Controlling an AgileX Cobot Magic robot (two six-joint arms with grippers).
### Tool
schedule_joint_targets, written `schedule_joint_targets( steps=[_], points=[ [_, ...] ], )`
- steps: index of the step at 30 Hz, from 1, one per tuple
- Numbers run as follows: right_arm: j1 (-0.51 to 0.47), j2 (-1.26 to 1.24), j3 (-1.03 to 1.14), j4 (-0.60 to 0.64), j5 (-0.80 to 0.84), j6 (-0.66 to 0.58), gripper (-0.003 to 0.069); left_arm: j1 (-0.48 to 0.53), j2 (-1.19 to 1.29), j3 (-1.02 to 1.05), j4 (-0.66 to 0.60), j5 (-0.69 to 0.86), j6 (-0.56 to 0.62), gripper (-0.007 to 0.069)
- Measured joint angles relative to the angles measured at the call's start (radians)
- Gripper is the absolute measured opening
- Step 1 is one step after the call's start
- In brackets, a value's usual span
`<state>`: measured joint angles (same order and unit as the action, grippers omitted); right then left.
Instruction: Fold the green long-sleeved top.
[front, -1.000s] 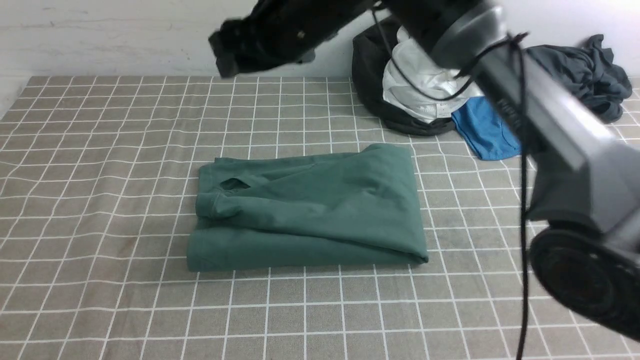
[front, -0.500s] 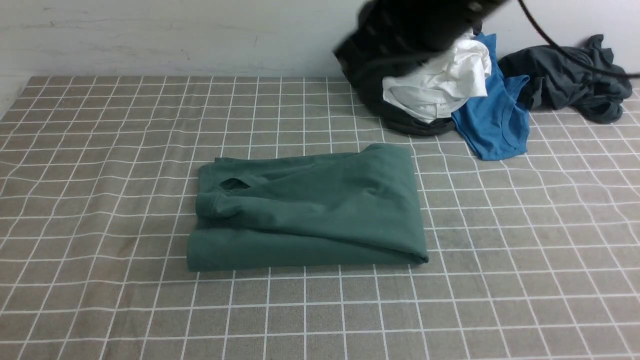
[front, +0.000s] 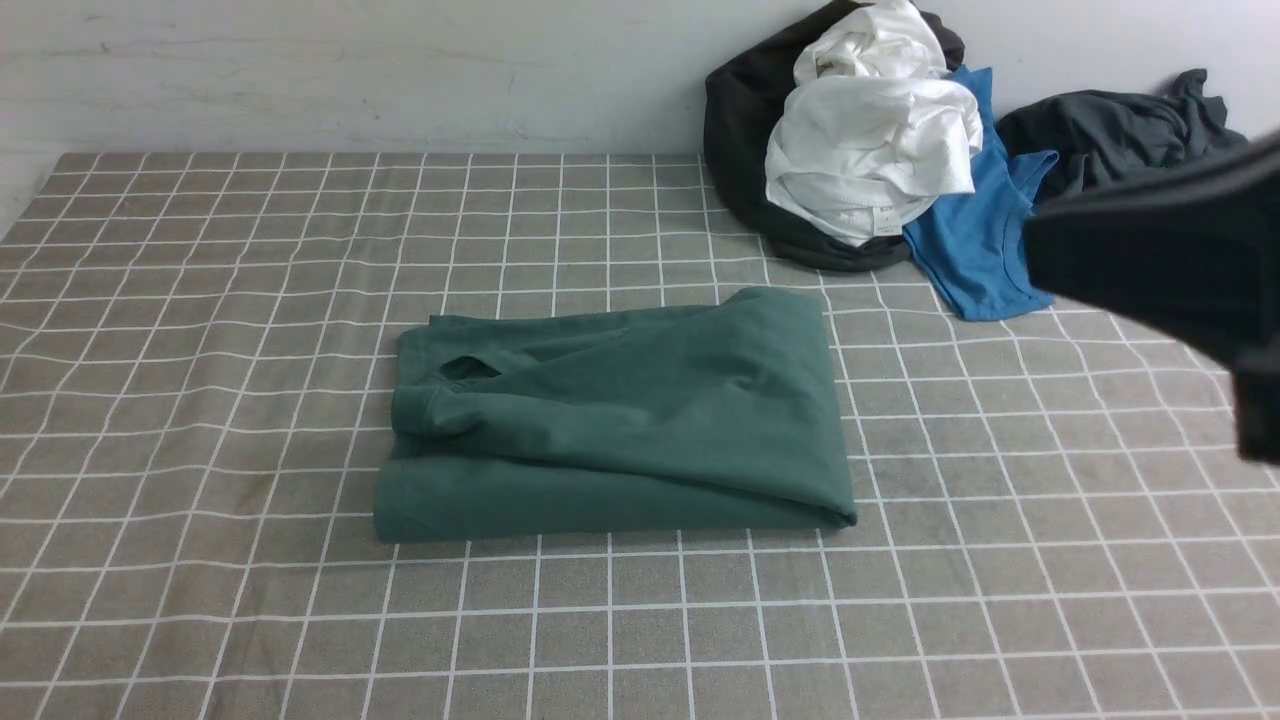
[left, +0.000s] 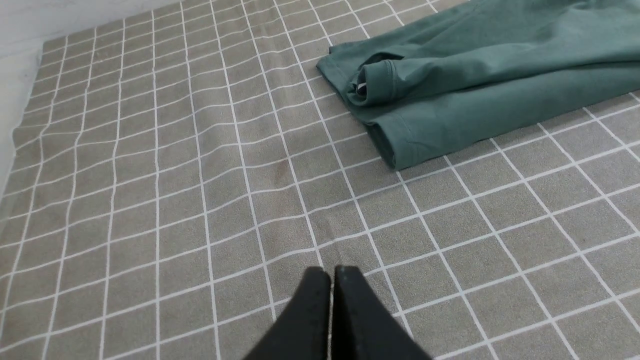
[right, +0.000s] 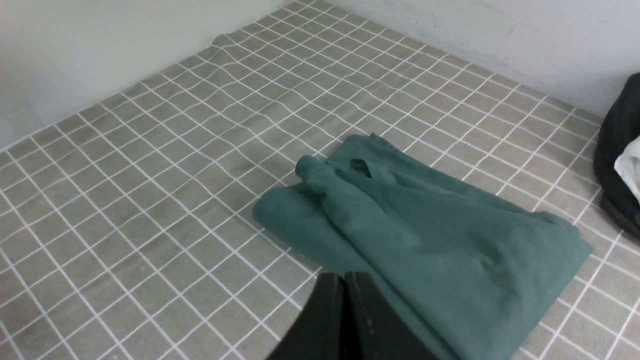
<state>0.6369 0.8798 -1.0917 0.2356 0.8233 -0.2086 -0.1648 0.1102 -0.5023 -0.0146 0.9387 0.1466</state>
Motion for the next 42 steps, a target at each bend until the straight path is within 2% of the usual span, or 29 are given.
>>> schedule_joint_targets(
  steps=[3,8,11,17,22,23,25,26,27,28,30,31,32,33,35,38,42],
  points=[
    [0.000,-0.037,0.028,0.020,0.035,0.000,-0.0014,0.000,0.000,0.004,0.000,0.003,0.000,-0.0007],
    [0.000,-0.108,0.040,0.058,0.211,0.000,-0.0014,0.000,0.000,0.004,-0.001,0.005,-0.002,-0.0007],
    [0.000,-0.151,0.040,0.050,0.222,0.000,-0.0014,0.000,0.000,0.004,-0.001,0.005,-0.002,-0.0007],
    [0.000,-0.265,0.052,0.008,0.156,-0.003,-0.0014,0.000,0.000,0.004,-0.001,0.005,-0.002,-0.0007],
    [-0.011,-0.405,0.285,-0.066,-0.143,-0.003,-0.0014,0.000,0.000,0.004,-0.001,0.005,-0.002,-0.0007],
    [-0.038,-0.450,0.373,-0.075,-0.266,-0.003,-0.0014,0.000,0.000,0.004,-0.001,0.005,-0.002,-0.0007],
    [-0.076,-0.500,0.464,-0.084,-0.375,-0.003,-0.0014,0.000,0.000,0.004,-0.001,0.005,-0.002,-0.0007],
    [-0.151,-0.568,0.585,-0.095,-0.513,-0.003,-0.0014,0.000,0.000,0.004,-0.001,0.005,-0.002,-0.0007],
    [-0.210,-0.609,0.657,-0.096,-0.571,-0.003,-0.0014,0.000,0.000,0.004,-0.001,0.005,-0.002,-0.0007],
    [-0.223,-0.617,0.671,-0.096,-0.597,-0.003,-0.0014,0.000,0.000,0.004,-0.001,0.005,-0.002,-0.0007],
    [-0.390,-0.712,0.826,-0.096,-0.699,0.003,-0.0014,0.000,0.000,0.004,-0.002,0.007,-0.002,-0.0007],
    [-0.474,-0.755,0.893,-0.096,-0.720,0.013,-0.0014,0.000,0.000,0.004,-0.002,0.007,-0.002,-0.0007],
    [-0.474,-0.762,0.903,-0.096,-0.720,0.015,-0.0014,0.000,0.000,0.004,-0.002,0.008,-0.002,-0.0007],
    [-0.587,-0.813,0.979,-0.097,-0.724,0.040,-0.0014,0.000,0.000,0.004,-0.002,0.008,-0.002,-0.0007],
    [-0.680,-0.866,1.052,-0.110,-0.696,0.090,-0.0014,0.000,0.000,0.004,-0.002,0.008,-0.002,-0.0007],
    [-0.733,-0.887,1.108,-0.156,-0.641,0.166,-0.0014,0.000,0.000,0.004,-0.002,0.008,-0.002,-0.0007],
    [-0.739,-0.889,1.120,-0.229,-0.562,0.256,-0.0014,0.000,0.000,0.004,-0.002,0.009,-0.002,-0.0007]
  ],
)
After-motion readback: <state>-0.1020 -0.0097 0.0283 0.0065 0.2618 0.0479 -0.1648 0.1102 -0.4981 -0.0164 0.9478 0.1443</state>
